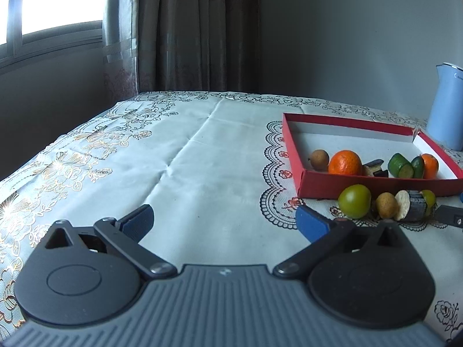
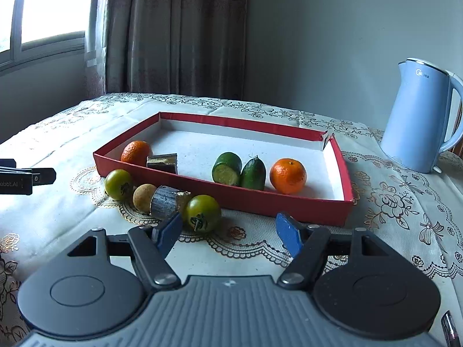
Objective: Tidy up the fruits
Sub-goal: 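Move the right gripper toward the green tomato beside the tray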
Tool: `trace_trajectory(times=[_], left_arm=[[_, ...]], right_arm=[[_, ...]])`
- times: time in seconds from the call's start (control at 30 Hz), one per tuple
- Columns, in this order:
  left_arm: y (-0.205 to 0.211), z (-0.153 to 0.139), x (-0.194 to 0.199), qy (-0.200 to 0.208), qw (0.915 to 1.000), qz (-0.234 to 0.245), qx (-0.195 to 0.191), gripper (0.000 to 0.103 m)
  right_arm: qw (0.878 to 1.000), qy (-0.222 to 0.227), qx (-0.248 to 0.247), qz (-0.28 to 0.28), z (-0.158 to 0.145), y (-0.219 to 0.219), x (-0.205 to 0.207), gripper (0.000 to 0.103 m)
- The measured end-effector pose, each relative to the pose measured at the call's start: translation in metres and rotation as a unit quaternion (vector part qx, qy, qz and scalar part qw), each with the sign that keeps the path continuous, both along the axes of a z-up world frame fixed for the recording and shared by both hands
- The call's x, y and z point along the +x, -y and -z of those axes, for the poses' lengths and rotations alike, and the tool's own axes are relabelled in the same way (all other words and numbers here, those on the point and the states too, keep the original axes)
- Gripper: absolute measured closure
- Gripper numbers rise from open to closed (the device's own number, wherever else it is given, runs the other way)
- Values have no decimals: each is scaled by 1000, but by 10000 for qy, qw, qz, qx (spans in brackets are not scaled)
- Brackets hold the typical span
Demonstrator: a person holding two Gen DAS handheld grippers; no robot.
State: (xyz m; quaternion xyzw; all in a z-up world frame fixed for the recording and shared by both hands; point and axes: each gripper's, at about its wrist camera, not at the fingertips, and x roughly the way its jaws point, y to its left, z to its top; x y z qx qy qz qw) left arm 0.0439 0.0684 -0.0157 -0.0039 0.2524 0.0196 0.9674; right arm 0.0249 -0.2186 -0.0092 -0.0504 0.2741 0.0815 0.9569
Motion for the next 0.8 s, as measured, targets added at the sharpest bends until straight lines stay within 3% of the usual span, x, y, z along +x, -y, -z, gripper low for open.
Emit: trace_trajectory(times=[0.2,0.33,0.7,0.8], left_arm=[[0,0,0,-10,10000,11,-14,0],[0,0,0,11,10000,19,-2,0],[1,0,0,6,10000,52,-7,0],[1,0,0,21,10000,59,-6,0]], right_arm=[[9998,-176,0,47,7,-2,17,31],[9993,-102,48,369,4,6,20,31],[9996,-239,-35,147,6,-6,33,31],[9994,-326,-15,120,7,-6,38,38]])
